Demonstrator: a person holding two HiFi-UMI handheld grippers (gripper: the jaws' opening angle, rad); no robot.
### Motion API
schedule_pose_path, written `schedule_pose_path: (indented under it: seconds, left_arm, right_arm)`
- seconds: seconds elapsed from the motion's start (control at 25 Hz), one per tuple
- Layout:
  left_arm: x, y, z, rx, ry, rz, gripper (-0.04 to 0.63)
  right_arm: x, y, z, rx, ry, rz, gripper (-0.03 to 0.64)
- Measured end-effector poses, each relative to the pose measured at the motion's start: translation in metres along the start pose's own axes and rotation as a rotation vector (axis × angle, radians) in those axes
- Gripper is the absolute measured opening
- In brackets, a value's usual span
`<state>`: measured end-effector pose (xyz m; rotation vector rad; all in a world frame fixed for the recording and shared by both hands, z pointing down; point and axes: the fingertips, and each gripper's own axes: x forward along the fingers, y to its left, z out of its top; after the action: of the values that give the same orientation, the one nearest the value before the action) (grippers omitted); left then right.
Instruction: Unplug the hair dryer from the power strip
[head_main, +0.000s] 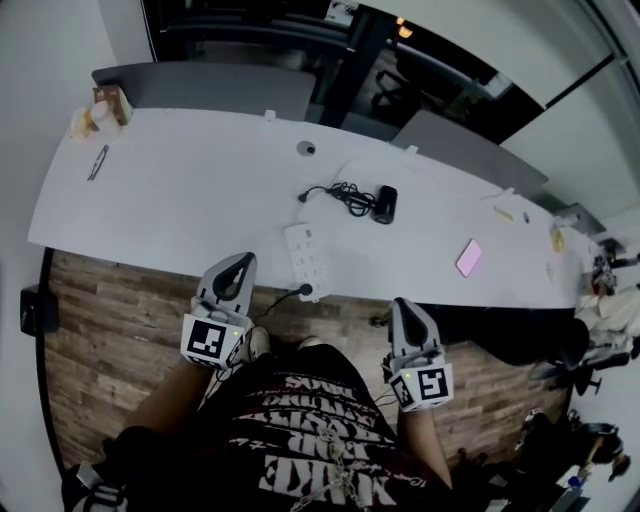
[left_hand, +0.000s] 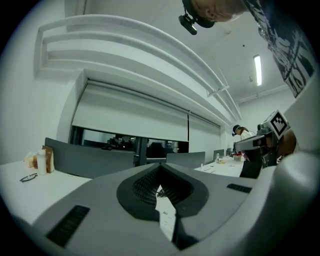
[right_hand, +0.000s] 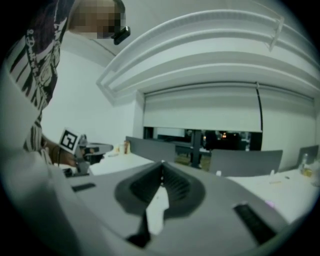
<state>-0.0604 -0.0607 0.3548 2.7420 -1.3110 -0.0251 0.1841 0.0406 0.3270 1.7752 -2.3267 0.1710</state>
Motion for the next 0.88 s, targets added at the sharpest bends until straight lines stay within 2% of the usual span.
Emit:
schedule_pose_path:
  seconds: [0.16,0.36,0.52,0.64,0.76,0.88]
  left_arm:
    - [0.015,-0.012,-0.034,-0.026,0.061,-0.043,0.021]
    - [0.038,-0.021,-0.072,-0.061,0.14,-0.056,0.021]
    - [0.058,-0.008,-0.067,-0.076,0.13,-0.009,0.021]
    - [0.056,0.007,-0.063,-0.047,0.149,0.031,0.021]
    - [0.047,0.023,-0.067,-0.049,0.193,0.091,0.021]
    - [0.043,0.036,-0.074,-0.052,0.235,0.142,0.021]
  right_arm:
    - [0.024,-0.007,-0.007,0.013,0.023,0.022,0.031]
    - [0.087,-0.005,-0.027,0.047,0.039,0.126,0.031]
    - [0.161,0.003,-0.046,0.08,0.049,0.232,0.031]
    - [0.218,0.008,-0.071,0.076,0.083,0.288,0.031]
    - [0.269,0.005,-0.112,0.087,0.171,0.303,0.031]
    - [0.314,-0.005,-0.165,0.115,0.317,0.261,0.032]
